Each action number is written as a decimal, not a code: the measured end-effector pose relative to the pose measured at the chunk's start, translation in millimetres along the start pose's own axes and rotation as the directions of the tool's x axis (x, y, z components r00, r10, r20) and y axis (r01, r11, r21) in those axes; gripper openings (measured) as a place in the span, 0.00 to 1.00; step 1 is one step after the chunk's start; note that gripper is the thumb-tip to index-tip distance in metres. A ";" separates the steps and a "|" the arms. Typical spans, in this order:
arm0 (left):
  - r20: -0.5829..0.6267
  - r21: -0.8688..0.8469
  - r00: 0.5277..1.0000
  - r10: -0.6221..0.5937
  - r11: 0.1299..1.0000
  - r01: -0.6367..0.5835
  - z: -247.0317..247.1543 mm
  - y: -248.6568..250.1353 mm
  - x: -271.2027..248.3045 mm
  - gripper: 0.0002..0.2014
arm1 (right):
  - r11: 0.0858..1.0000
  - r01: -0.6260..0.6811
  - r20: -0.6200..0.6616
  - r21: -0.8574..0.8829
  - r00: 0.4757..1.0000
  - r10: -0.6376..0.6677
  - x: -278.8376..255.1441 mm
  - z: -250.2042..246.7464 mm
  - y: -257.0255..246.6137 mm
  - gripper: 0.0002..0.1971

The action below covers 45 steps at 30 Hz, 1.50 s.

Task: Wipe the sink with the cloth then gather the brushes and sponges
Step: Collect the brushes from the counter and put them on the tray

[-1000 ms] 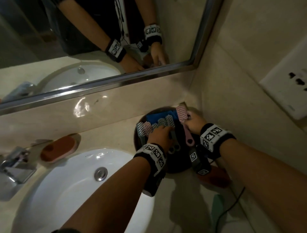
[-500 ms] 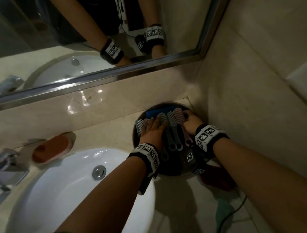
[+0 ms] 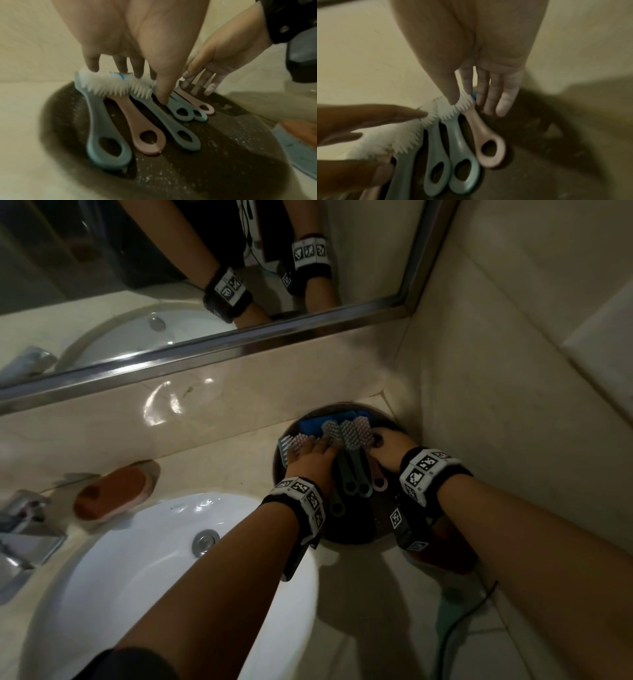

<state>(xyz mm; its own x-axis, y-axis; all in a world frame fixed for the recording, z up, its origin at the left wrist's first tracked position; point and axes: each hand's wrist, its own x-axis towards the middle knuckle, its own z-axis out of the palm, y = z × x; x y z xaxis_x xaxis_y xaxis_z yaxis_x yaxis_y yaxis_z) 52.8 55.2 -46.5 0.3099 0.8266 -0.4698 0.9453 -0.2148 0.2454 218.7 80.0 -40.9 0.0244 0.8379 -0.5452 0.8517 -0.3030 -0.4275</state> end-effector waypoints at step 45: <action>0.116 -0.236 0.986 0.119 0.968 -0.089 149.0 133.8 -213.1 0.29 | 0.959 0.098 -0.049 -0.268 0.992 -0.115 -250.7 98.0 135.2 0.23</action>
<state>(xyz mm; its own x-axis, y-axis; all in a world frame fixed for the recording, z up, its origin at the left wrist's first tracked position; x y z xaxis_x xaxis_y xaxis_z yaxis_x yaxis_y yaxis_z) 128.4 -227.1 -39.9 0.4295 0.7296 -0.5322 0.8632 -0.1583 0.4795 276.4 -215.5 -32.6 -0.0484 0.8886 -0.4561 0.9589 -0.0866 -0.2704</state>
